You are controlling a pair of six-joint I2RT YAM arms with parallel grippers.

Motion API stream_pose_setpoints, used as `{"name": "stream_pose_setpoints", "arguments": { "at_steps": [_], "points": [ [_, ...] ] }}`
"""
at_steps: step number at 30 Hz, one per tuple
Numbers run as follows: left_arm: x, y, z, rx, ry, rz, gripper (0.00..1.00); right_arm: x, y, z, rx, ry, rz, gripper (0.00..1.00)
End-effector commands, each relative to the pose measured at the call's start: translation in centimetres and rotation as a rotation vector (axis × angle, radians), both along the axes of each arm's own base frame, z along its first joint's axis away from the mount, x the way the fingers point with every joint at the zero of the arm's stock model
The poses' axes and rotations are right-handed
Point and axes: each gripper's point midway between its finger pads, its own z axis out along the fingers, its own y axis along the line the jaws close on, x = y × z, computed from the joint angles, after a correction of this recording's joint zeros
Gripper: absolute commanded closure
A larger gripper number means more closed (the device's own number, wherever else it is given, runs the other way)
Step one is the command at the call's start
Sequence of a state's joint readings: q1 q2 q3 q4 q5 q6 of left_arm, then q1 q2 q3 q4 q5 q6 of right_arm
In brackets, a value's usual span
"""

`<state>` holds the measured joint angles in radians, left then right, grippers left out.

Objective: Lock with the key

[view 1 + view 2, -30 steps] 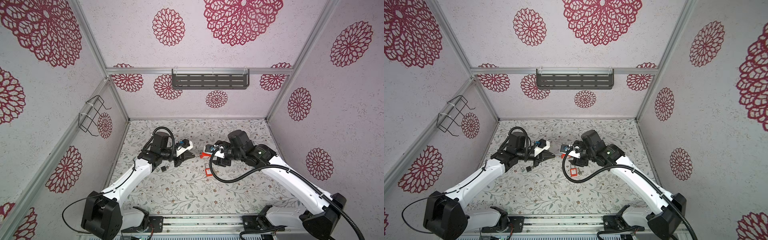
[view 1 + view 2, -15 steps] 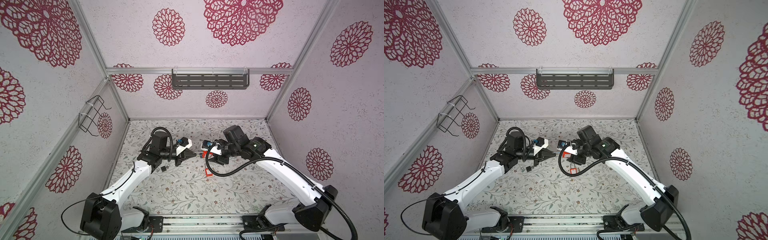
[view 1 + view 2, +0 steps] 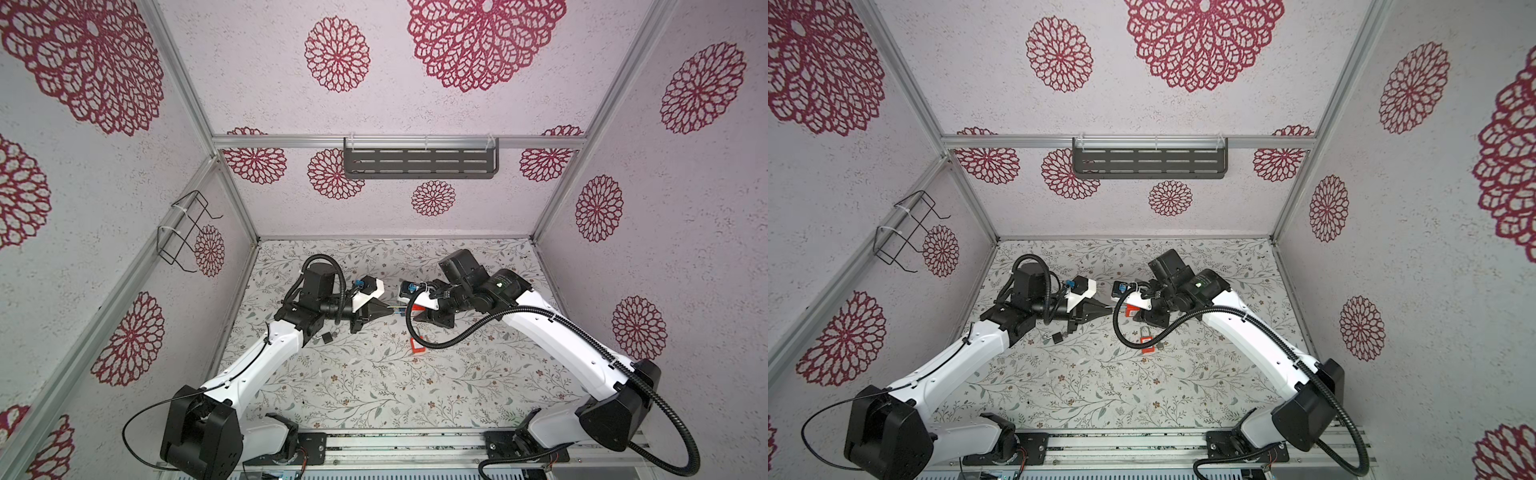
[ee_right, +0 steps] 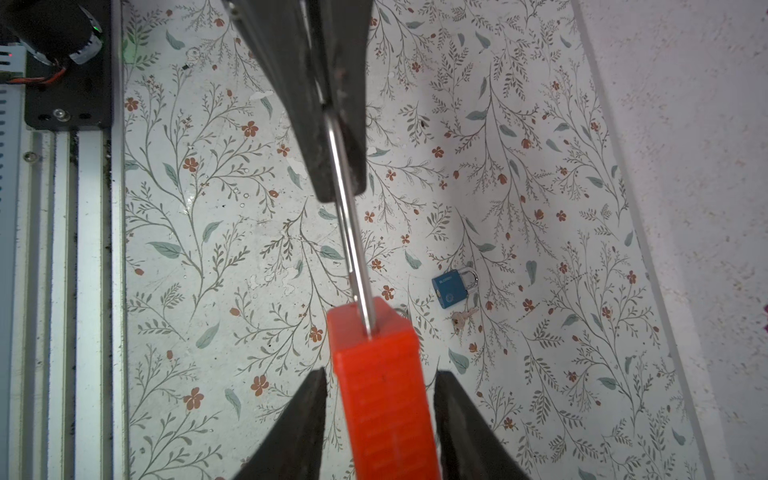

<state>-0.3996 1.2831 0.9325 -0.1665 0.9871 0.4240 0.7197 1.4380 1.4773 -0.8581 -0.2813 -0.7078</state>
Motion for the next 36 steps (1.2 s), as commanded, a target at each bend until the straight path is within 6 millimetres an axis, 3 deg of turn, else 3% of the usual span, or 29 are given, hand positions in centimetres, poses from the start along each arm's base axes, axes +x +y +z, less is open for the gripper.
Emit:
{"name": "stream_pose_setpoints", "arguments": {
  "at_steps": [1, 20, 36],
  "points": [
    [-1.0, -0.4, 1.3, -0.021, -0.040, -0.053, 1.00, -0.7, 0.0, 1.0, 0.017, 0.005, 0.036, 0.59],
    [-1.7, -0.6, 0.6, 0.022, -0.025, -0.110, 1.00, -1.8, 1.7, 1.2, 0.057, 0.075, 0.145, 0.83],
    [-2.2, -1.3, -0.5, 0.061, -0.052, -0.141, 1.00, -2.7, 3.2, 2.1, 0.127, 0.138, 0.216, 0.87]
  ]
}}
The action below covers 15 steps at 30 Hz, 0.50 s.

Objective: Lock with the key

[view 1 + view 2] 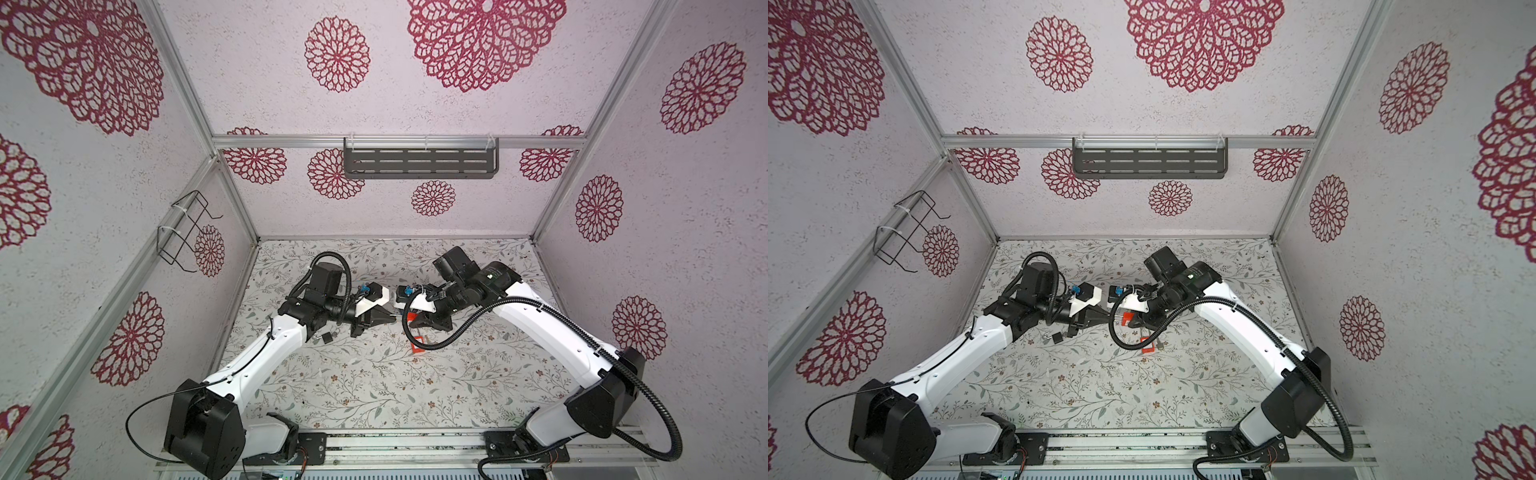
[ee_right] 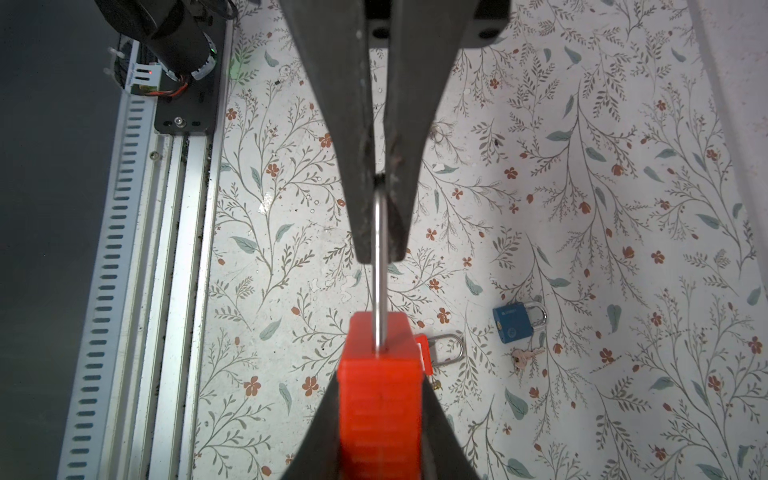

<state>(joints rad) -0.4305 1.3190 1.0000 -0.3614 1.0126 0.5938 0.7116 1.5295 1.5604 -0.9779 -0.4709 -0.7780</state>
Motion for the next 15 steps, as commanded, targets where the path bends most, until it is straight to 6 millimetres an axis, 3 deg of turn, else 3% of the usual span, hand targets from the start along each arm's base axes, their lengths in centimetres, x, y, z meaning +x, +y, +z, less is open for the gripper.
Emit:
{"name": "stream_pose_setpoints", "arguments": {
  "at_steps": [1, 15],
  "points": [
    [-0.6, -0.6, 0.5, -0.007, -0.046, -0.040, 1.00, -0.3, 1.6, 2.7, 0.103, -0.013, 0.057, 0.87],
    [-0.5, -1.5, -0.4, -0.049, -0.004, -0.061, 1.00, 1.2, 3.1, 3.3, 0.128, -0.036, 0.065, 0.89]
  ]
}}
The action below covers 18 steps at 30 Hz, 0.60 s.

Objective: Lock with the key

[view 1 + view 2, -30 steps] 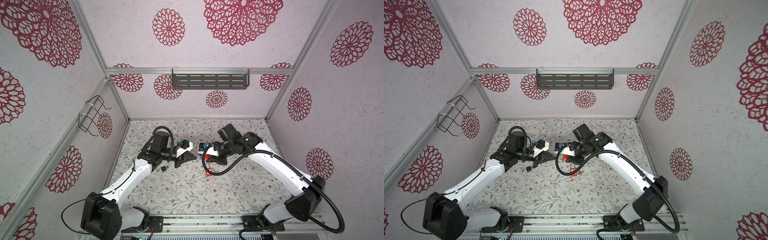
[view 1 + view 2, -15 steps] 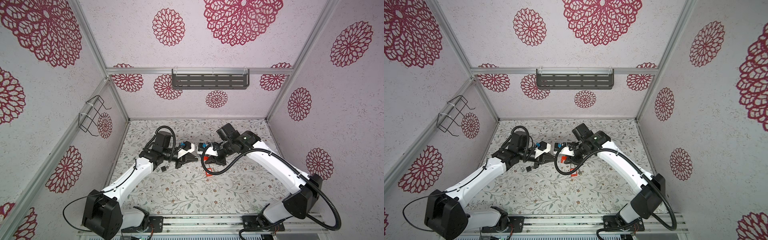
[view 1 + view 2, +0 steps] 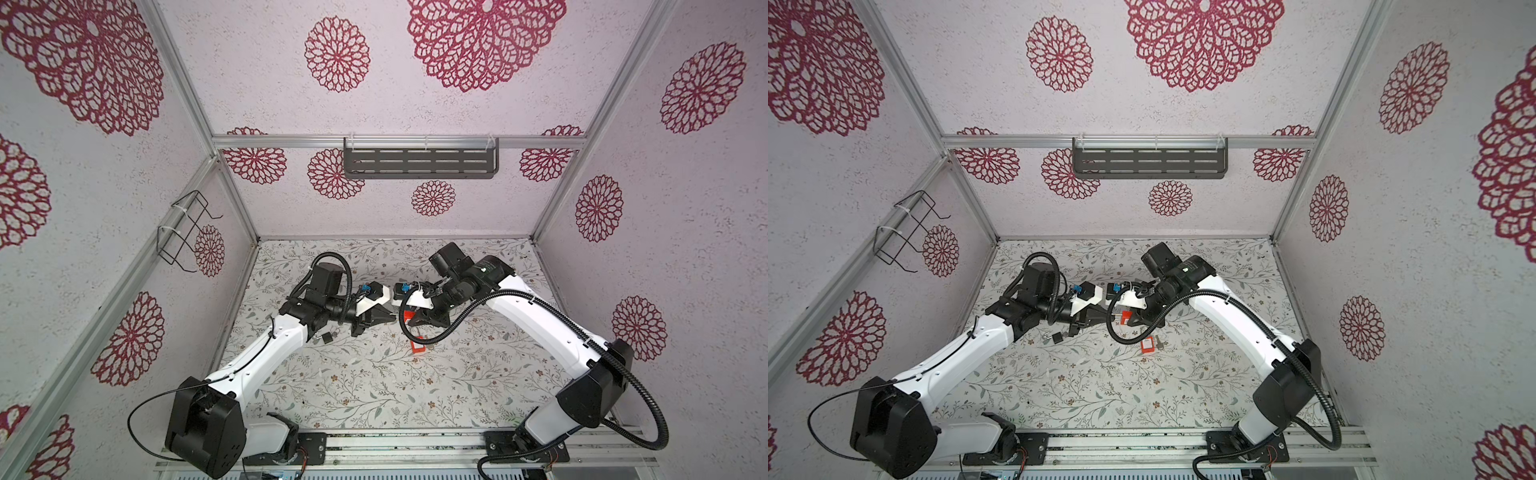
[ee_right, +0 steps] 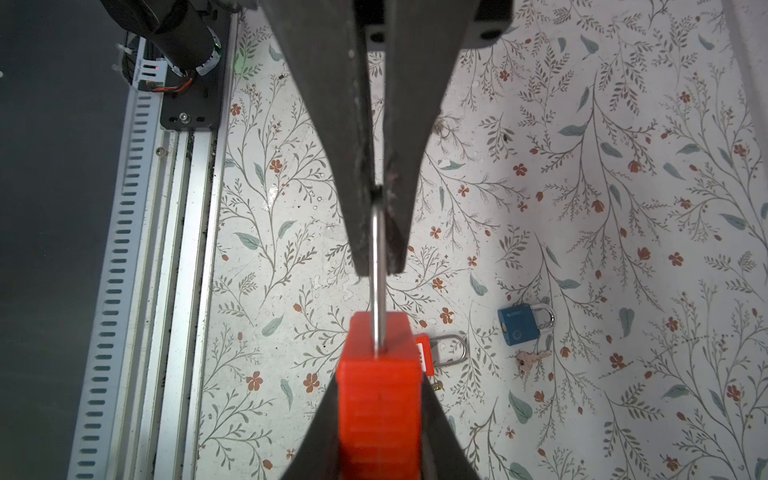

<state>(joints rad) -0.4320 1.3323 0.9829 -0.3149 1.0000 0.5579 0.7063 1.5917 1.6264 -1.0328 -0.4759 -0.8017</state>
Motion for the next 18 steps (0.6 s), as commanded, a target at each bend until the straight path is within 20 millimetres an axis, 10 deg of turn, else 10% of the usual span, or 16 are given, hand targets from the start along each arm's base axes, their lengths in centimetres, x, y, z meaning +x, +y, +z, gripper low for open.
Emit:
{"name": "stream_pose_setpoints", "arguments": {
  "at_steps": [1, 12, 18],
  "points": [
    [-1.0, -1.3, 0.1, -0.051, -0.015, -0.081, 1.00, 0.8, 2.9, 3.7, 0.161, -0.062, 0.050, 0.89],
    [-0.3, -1.0, 0.3, -0.062, -0.031, -0.058, 1.00, 2.0, 1.2, 3.1, 0.086, -0.132, -0.009, 0.76],
    [0.3, -0.5, 0.7, -0.077, -0.028, -0.038, 1.00, 2.7, -0.7, 3.0, 0.065, -0.231, -0.075, 0.47]
  ]
}}
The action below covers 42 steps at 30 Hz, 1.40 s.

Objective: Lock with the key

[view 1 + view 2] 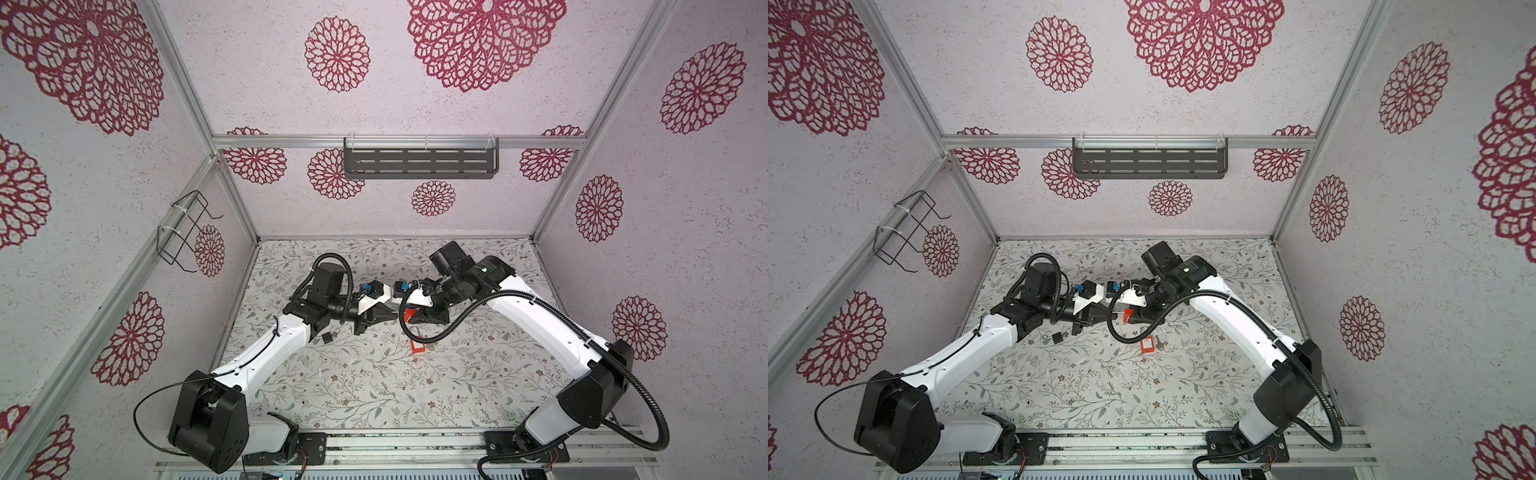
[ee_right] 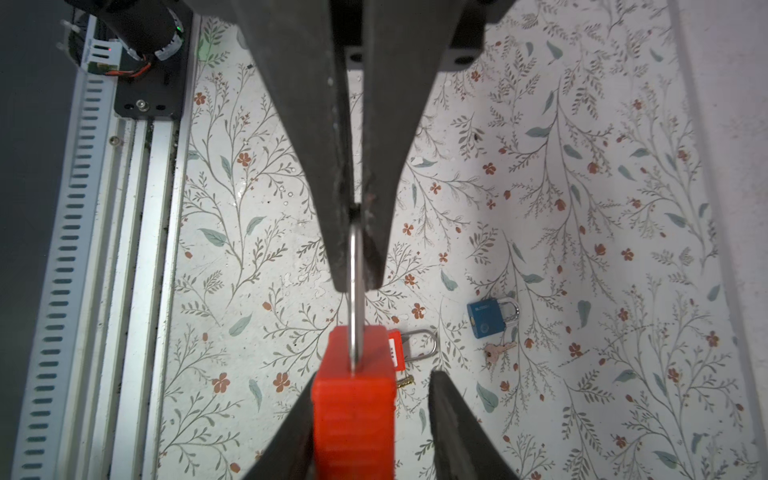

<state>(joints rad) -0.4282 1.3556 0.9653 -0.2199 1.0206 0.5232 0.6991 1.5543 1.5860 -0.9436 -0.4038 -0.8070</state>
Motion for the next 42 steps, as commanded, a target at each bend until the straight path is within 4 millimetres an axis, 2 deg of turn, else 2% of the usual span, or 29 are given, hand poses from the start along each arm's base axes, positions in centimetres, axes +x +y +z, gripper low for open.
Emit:
{"name": "stream_pose_setpoints", "arguments": {
  "at_steps": [1, 5, 9, 13, 21, 24, 36, 42],
  "points": [
    [-0.3, 0.0, 0.8, -0.045, -0.018, -0.033, 1.00, 1.0, -0.7, 2.4, 0.050, -0.130, -0.052, 0.42],
    [-0.1, 0.1, 1.2, -0.061, -0.025, -0.022, 1.00, 0.0, -2.0, 2.4, 0.054, -0.139, -0.082, 0.30],
    [0.3, -0.1, 1.8, -0.090, -0.033, -0.012, 1.00, -1.5, -2.9, 3.3, 0.110, -0.139, -0.104, 0.26],
    [0.5, -0.2, 2.3, -0.112, -0.032, -0.008, 1.00, -2.4, -4.2, 4.1, 0.147, -0.149, -0.150, 0.25],
    [0.3, -0.1, 2.5, -0.122, -0.037, 0.001, 1.00, -3.3, -6.3, 3.0, 0.191, 0.091, -0.250, 0.41],
    [0.1, -0.1, 2.7, -0.126, -0.035, -0.003, 1.00, -3.2, -6.7, 2.6, 0.189, 0.125, -0.265, 0.44],
    [-0.2, -0.2, 3.3, -0.129, -0.051, -0.011, 1.00, -2.5, -5.2, 2.2, 0.156, 0.298, -0.235, 0.55],
    [-0.6, -0.1, 3.3, -0.119, -0.055, -0.017, 1.00, -1.9, -4.5, 2.0, 0.148, 0.325, -0.222, 0.60]
  ]
}}
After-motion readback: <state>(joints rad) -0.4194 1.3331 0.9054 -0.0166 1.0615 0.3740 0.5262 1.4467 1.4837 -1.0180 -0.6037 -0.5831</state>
